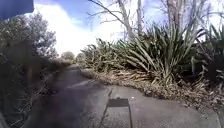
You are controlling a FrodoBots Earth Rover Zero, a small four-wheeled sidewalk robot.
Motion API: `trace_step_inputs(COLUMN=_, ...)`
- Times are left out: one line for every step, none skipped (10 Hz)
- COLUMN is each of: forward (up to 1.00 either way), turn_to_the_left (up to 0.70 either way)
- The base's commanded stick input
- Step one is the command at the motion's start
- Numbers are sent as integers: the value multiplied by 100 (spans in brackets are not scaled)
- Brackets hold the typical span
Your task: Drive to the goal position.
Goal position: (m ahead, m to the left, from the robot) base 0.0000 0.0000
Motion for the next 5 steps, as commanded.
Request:
trace_step_inputs(forward=27, turn_to_the_left=11)
trace_step_inputs(forward=33, turn_to_the_left=13)
trace_step_inputs(forward=39, turn_to_the_left=16)
trace_step_inputs(forward=45, turn_to_the_left=18)
trace_step_inputs(forward=51, turn_to_the_left=20)
